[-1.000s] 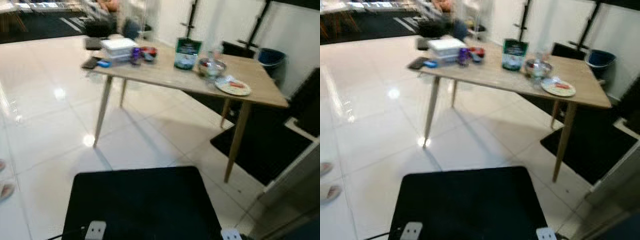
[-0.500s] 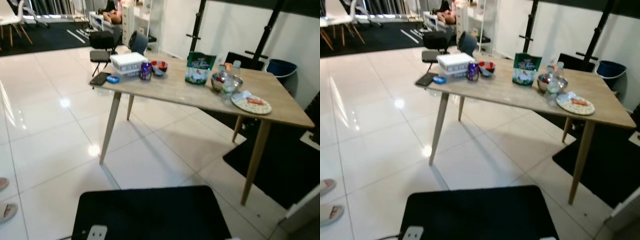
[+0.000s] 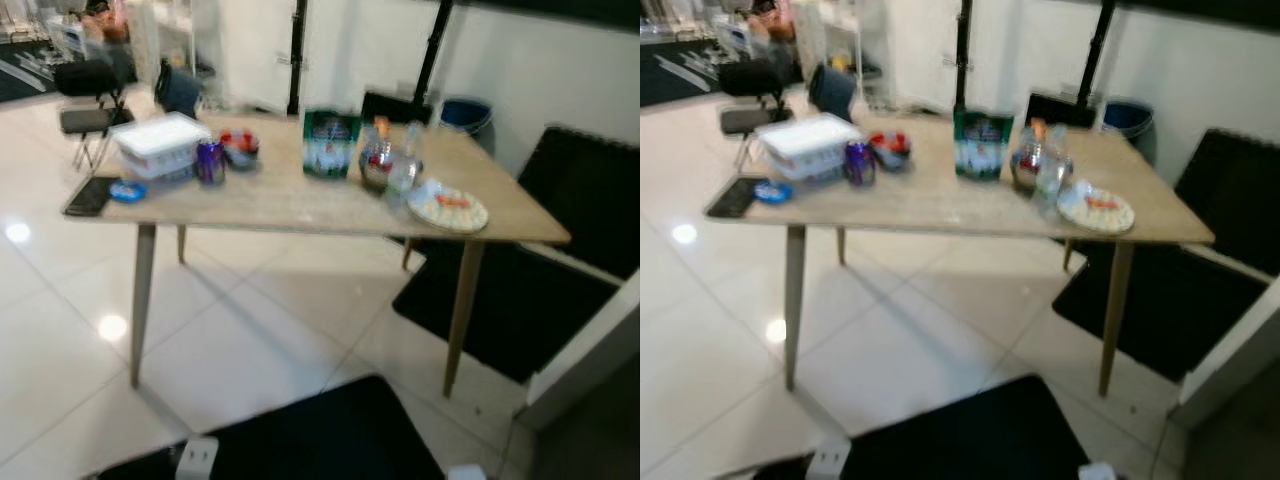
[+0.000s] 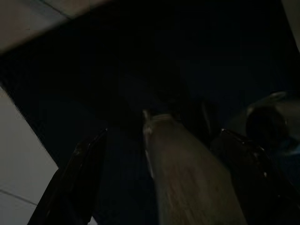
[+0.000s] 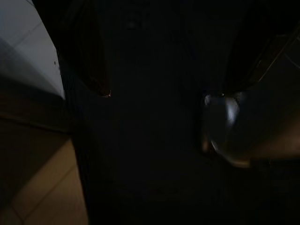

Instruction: Restocking fridge

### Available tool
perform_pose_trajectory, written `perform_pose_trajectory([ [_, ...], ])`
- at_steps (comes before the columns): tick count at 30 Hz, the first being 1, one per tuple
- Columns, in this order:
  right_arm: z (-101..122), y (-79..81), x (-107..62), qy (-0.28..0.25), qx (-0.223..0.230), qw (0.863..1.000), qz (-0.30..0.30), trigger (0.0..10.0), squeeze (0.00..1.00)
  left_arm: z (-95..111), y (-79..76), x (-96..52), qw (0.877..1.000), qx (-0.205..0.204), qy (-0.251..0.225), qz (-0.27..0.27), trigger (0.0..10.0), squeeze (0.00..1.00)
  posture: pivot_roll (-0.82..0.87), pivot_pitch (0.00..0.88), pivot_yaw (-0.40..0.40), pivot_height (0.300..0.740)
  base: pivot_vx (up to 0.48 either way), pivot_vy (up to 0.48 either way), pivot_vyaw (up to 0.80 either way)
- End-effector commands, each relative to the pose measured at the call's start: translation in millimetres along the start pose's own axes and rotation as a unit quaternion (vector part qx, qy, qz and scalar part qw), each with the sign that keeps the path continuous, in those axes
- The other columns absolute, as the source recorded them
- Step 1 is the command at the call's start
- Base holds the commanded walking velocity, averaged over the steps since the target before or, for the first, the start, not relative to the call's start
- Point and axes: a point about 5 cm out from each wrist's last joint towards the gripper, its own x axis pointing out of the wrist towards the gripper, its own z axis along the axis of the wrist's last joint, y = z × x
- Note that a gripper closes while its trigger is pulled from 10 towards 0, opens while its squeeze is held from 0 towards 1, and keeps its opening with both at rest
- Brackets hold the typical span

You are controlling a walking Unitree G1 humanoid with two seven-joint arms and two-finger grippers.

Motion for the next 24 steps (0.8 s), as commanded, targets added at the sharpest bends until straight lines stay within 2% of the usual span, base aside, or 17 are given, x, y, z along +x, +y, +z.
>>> perform_pose_trajectory([
  [1, 1.1, -7.0, -1.0, -0.003, 0.003, 1.0, -0.01, 10.0, 0.0, -7.9, -3.5, -0.4, 1.0, 0.003, 0.014, -0.004, 10.0, 0.0, 0.0, 0.0, -0.042, 0.74, 0.401, 0.0, 0.0],
  [24, -0.2, -7.7, -1.4, -0.003, 0.001, 1.0, -0.008, 10.0, 0.0, -13.6, -7.0, -0.8, 1.0, 0.002, 0.02, -0.006, 10.0, 0.0, -0.01, 0.0, -0.045, 0.74, 0.38, 0.0, 0.0],
])
